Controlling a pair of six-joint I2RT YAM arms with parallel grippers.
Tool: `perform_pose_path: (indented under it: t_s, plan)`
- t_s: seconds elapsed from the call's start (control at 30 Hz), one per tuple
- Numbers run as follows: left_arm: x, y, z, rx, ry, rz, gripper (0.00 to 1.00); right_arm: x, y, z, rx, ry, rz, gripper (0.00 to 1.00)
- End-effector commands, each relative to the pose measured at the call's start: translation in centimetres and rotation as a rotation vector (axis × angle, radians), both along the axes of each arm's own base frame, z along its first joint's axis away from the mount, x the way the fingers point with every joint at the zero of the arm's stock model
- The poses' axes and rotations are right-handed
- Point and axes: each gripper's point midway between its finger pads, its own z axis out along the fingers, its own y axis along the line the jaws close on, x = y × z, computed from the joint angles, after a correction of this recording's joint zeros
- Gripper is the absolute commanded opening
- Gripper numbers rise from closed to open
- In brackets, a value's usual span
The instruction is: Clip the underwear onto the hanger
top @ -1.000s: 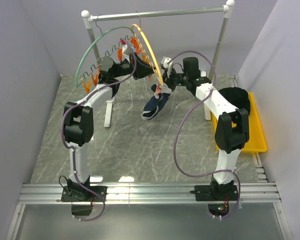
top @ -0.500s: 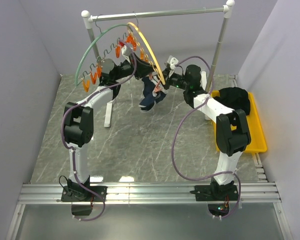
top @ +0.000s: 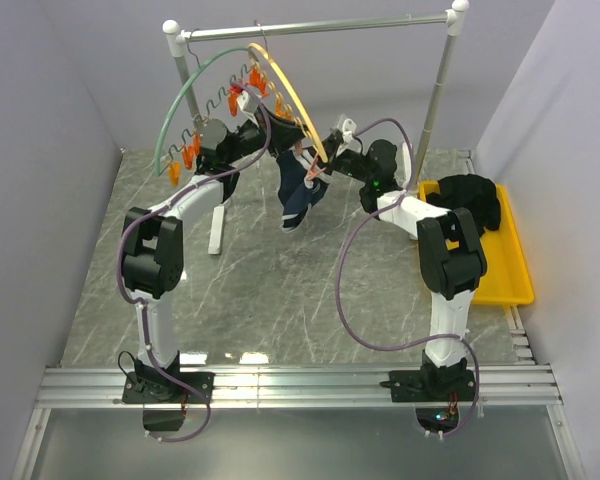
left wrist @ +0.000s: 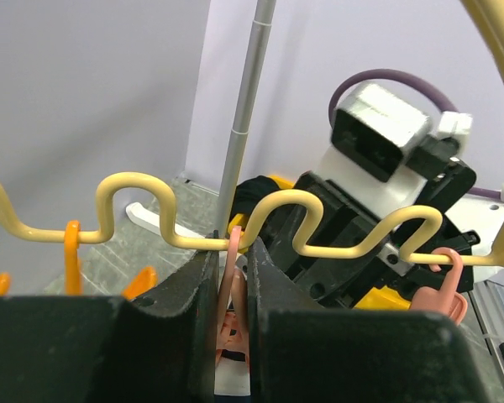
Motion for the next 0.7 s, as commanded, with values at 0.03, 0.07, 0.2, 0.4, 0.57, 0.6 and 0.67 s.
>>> perform_pose_path:
  t_s: [0.03,0.07,0.2,0.4,0.57,0.6,0.67]
  plan:
    - [-1.4,0.7,4.6,-0.048,-0.099,0.030,0.00,-1.1,0.8,3.9,0.061,-0.130,0.013,0.00]
    - [-1.5,0.8,4.7,-0.050,-0.097,0.028,0.00,-1.1,0.9,4.0,0.060,-0.139,0.003,0.00]
    - [-1.4,0.8,4.7,-0.054,-0.078,0.035,0.00,-0.9,1.5,3.6,0.030,-0.156,-0.043,0.00]
    - [-1.1,0.7,4.7,-0.057,-0.065,0.034,0.00,-0.5,1.6,4.0,0.059,-0.158,-0.095,0.00]
    - [-0.7,0.9,4.2,-0.043,-0.059,0.063,0.00,-0.2,0.6,4.7,0.105,-0.160,-0.155,0.00]
    - [-0.5,1.0,4.0,-0.041,-0.055,0.074,0.00,-0.3,0.4,4.9,0.114,-0.168,-0.156,0.00]
    - [-0.4,1.1,4.0,-0.031,-0.063,0.085,0.00,-0.6,0.4,4.9,0.121,-0.162,-0.153,0.00]
